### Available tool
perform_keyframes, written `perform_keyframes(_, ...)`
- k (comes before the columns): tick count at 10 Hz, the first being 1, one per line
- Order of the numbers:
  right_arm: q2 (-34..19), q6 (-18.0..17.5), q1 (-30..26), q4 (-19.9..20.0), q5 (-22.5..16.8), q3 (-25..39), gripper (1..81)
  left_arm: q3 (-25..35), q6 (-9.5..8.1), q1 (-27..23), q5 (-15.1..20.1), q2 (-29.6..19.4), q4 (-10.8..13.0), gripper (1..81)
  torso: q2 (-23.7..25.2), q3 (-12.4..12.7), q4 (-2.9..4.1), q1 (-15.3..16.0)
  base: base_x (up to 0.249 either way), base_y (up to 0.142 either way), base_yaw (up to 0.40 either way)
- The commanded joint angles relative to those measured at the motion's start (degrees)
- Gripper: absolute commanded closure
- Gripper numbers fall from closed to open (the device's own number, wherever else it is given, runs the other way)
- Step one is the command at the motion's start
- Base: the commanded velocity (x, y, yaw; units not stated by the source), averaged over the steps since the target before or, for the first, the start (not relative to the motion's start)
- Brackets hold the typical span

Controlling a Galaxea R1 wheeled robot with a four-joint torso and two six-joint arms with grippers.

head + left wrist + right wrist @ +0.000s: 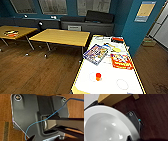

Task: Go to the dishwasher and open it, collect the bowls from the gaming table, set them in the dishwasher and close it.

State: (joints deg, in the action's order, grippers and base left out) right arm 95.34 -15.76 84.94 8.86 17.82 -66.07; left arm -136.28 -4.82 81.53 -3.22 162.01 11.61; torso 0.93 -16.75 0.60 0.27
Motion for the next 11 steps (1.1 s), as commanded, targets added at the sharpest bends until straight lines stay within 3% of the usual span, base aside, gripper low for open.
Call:
perform_keyframes(1,-0.13,4.16,4.57,1.52,5.45,-2.11,81.1,16.74,-0.55,-2.82,3.39,-13.02,0.17,1.0,0.0,0.0,0.0,0.0,0.0,0.0,0.0)
perform_keyframes(4,6.11,3.99,7.92,-4.47,10.03,-8.61,81.1,28.25,-0.63,-5.01,3.31,-21.98,0.0,1.0,0.0,0.0,0.0,0.0,0.0,0.0,0.0)
perform_keyframes(8,14.36,4.16,10.55,-6.57,10.3,-15.99,81.1,40.7,-0.89,-9.84,3.31,-32.94,-0.36,1.0,0.0,0.0,0.0,0.0,0.0,0.0,0.0)
perform_keyframes(11,19.82,4.25,12.67,-6.58,13.11,-19.86,81.1,48.71,-2.65,-14.86,3.39,-40.87,-0.44,1.0,0.0,0.0,0.0,-0.02,0.0,0.0,0.0)
